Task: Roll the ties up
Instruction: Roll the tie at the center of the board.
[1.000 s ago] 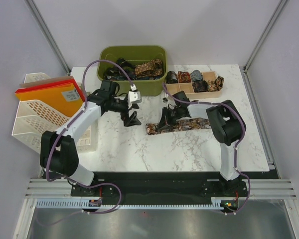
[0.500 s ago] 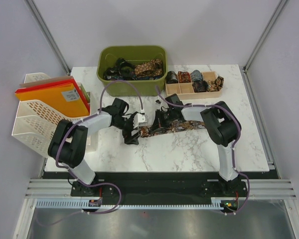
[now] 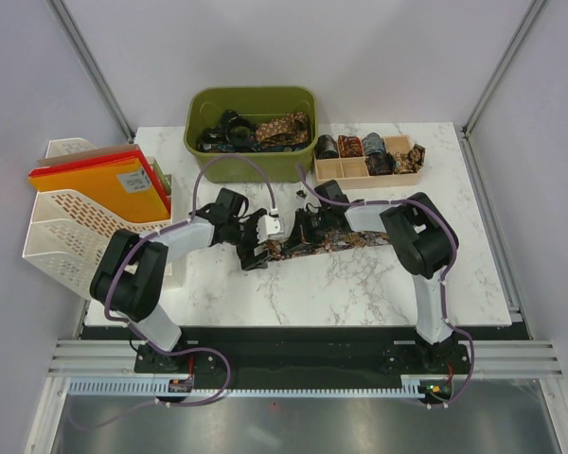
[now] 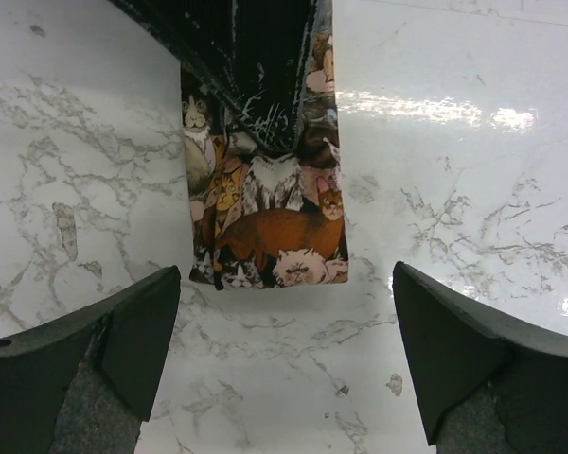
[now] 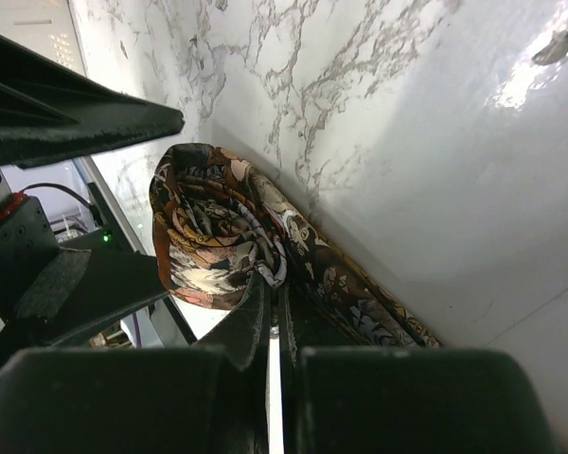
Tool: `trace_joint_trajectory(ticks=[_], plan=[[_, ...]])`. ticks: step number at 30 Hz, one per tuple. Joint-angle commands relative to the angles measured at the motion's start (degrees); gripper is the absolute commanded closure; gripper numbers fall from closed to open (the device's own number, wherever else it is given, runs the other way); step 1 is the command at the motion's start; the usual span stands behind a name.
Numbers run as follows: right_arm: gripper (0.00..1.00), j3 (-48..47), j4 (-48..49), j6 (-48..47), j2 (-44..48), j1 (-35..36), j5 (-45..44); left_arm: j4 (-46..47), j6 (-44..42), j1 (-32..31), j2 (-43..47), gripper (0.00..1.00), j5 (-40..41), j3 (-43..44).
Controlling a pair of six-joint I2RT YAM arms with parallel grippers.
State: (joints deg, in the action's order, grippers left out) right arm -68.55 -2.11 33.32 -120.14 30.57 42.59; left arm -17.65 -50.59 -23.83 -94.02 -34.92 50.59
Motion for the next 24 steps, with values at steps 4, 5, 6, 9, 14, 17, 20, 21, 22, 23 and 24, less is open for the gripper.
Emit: trace_joint_trajectory(ticks=[4,5,6,9,14,17,20,21,22,23,24], plan=[[1.0,2.3,-1.0,-1.2,-1.8,0.5,-4.0,2.5,0.4,-2.2,1.3,0.0,1.7,-0.2],[1.0,2.5,-1.0,-1.2,-1.9,0.5,-3.9,2.6,0.7,-2.2,0.9,0.02,1.8,0.0],[1.0,2.6,-0.8,-1.2,-1.8,0.5,-3.9,2.6,0.8,-2.2,1.1,0.05,2.0,0.0],[1.0,2.8,-0.8,-1.0,-1.8,0.5,-4.1,3.7,0.7,-2.2,2.3,0.19,1.8,-0.8],[1.0,2.7,-0.8,-0.1,-1.9,0.6,-5.1,5.1,2.9,-2.5,3.7,0.36,-0.2,0.6],[1.0,2.7,-0.4,0.8,-2.0,0.6,-4.9,3.9,3.9,-3.8,2.4,0.44,-0.3,3.6],[1.0,2.5,-0.2,1.4,-2.1,0.6,-4.5,2.4,4.6,-5.5,1.1,0.47,-0.3,6.0],[1.0,2.4,-0.2,1.6,-2.1,0.6,-4.4,2.0,4.8,-6.0,0.2,0.47,0.0,6.6],[1.0,2.2,-0.1,1.7,-2.1,0.6,-4.3,1.7,5.4,-6.8,-0.4,0.47,0.2,7.8],[1.0,2.0,0.1,1.9,-2.1,0.5,-4.0,1.5,5.5,-7.2,-0.8,0.47,0.0,8.6],[1.0,2.1,0.3,2.3,-2.0,0.5,-3.7,1.0,5.9,-7.6,-2.2,0.47,0.2,9.2]])
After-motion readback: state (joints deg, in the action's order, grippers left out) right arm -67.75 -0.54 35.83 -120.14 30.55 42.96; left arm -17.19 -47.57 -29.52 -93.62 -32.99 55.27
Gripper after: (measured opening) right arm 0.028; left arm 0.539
